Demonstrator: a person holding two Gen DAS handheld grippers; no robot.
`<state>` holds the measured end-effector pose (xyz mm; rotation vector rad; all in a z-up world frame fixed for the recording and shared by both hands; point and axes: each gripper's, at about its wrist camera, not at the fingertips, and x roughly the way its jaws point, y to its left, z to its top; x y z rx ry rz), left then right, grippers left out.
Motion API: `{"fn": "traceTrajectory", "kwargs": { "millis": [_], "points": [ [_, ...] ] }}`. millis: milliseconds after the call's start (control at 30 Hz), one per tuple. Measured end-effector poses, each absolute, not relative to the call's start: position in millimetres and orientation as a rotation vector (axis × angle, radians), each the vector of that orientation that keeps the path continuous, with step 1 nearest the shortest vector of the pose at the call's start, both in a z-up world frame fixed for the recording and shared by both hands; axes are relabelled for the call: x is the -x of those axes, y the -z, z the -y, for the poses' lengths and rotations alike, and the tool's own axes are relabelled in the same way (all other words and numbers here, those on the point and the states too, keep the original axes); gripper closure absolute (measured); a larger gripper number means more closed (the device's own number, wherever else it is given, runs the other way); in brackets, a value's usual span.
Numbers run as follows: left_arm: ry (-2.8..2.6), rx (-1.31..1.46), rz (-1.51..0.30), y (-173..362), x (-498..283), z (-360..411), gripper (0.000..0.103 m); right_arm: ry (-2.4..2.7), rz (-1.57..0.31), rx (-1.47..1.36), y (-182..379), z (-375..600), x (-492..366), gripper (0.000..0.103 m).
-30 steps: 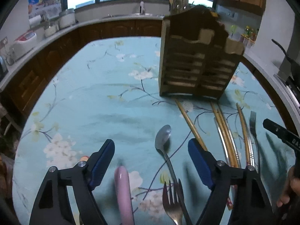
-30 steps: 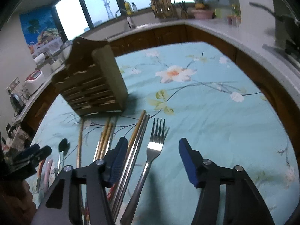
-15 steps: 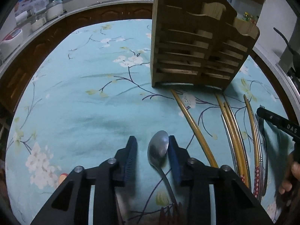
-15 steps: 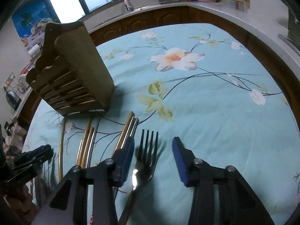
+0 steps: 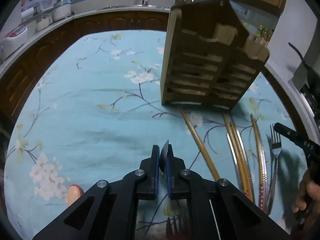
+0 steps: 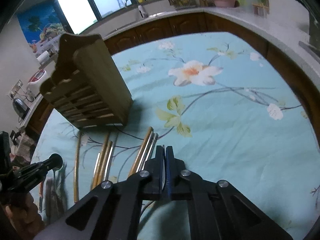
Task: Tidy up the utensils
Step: 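Grasp the silver spoon with the left tool while the right tool grasps a silver fork, then lift the spoon and fork and carry both toward the wooden caddy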
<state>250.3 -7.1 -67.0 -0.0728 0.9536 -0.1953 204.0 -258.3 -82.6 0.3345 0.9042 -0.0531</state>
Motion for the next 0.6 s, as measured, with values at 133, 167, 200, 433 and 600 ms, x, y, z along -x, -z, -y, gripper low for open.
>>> {"fn": "traceTrajectory", "kwargs": {
  "millis": [133, 167, 200, 433, 600],
  "points": [
    [0.21, 0.097, -0.91, 49.8, -236.4, 0.8, 0.099, 0.043, -0.871, -0.327, 68.2, 258.1, -195.3, 0.1],
    [0.213, 0.106, -0.895, 44.9, -231.5, -1.4, 0.099, 0.04, -0.862, -0.33, 65.0, 258.6, -193.1, 0.1],
    [0.214, 0.11, -0.886, 41.5, -228.1, -3.6, 0.099, 0.042, -0.854, -0.326, 61.3, 258.3, -190.6, 0.1],
    [0.207, 0.129, -0.837, 18.9, -201.3, -17.6, 0.099, 0.032, -0.788, -0.312, 33.6, 253.1, -172.4, 0.1],
    [0.211, 0.145, -0.79, -1.2, -182.0, -25.7, 0.099, 0.029, -0.737, -0.29, 12.5, 248.3, -160.1, 0.1]
  ]
}}
